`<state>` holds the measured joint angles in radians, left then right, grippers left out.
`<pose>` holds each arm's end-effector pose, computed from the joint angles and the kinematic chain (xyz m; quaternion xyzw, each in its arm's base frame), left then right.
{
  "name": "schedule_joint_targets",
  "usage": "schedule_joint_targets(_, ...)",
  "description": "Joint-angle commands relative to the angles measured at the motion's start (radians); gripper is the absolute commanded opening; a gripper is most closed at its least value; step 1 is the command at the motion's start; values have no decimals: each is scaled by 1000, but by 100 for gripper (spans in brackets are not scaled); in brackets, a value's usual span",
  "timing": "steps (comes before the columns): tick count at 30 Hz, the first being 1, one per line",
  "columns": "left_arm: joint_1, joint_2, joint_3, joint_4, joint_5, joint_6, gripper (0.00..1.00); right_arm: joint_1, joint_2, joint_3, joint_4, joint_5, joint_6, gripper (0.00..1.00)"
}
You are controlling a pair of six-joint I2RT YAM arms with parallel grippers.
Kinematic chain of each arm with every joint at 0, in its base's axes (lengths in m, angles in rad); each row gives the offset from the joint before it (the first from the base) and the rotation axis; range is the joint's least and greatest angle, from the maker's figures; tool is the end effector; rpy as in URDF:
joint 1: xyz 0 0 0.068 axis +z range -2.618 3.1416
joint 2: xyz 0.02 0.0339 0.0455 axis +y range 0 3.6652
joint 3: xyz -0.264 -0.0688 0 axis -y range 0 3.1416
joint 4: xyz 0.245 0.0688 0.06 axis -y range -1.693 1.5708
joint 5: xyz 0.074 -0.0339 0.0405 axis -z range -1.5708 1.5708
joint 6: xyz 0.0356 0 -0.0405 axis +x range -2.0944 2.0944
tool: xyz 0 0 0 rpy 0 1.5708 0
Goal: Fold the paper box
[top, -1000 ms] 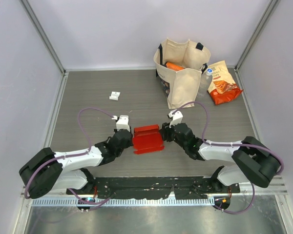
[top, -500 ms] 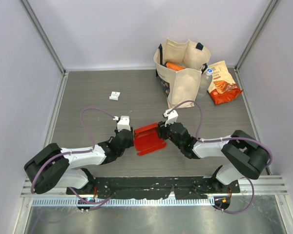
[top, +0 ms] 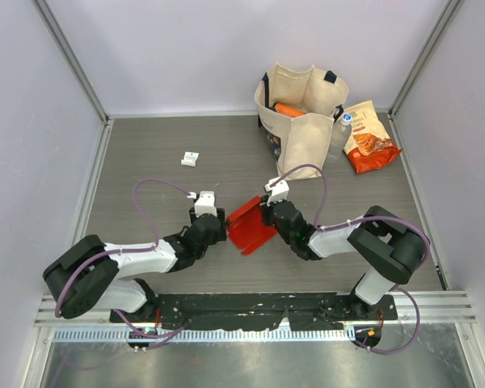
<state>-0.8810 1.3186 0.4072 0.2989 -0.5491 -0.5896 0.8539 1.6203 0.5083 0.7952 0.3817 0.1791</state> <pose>0.1652 -0.1710 0.1523 0.0003 0.8633 -0.1193 0.4905 0.2052 0.2152 0.1507 -0.1582 0.7871 0.1509 0.5768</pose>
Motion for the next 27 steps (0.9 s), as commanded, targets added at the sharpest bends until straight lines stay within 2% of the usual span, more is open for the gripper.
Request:
schedule_joint_targets(1, -9, 8, 1, 94, 3, -7, 57, 17, 16, 35, 104, 13, 8, 16)
schedule_joint_targets(4, -12, 1, -18, 89, 5, -22, 56, 17, 29, 33, 104, 28, 0, 17)
schedule_joint_targets(7, -13, -25, -18, 53, 26, -27, 56, 14, -2, 10, 81, 43, -12, 23)
schedule_joint_targets(11, -13, -51, -33, 37, 81, -68, 56, 2, -30, -28, 59, -9, -47, 33)
schedule_joint_targets(16, -13, -41, -56, 74, 127, -119, 54, -36, 29, -65, 197, -84, -49, 42)
schedule_joint_targets(17, -13, -35, -57, 74, 132, -122, 53, -65, 45, -67, 229, -149, -44, 43)
schedule_joint_targets(21, -12, -54, -61, 59, 150, -142, 52, -98, 122, -62, 347, -211, -47, 47)
schedule_joint_targets(27, -13, -90, -82, 36, 144, -148, 52, -142, 190, -44, 421, -299, -72, 50)
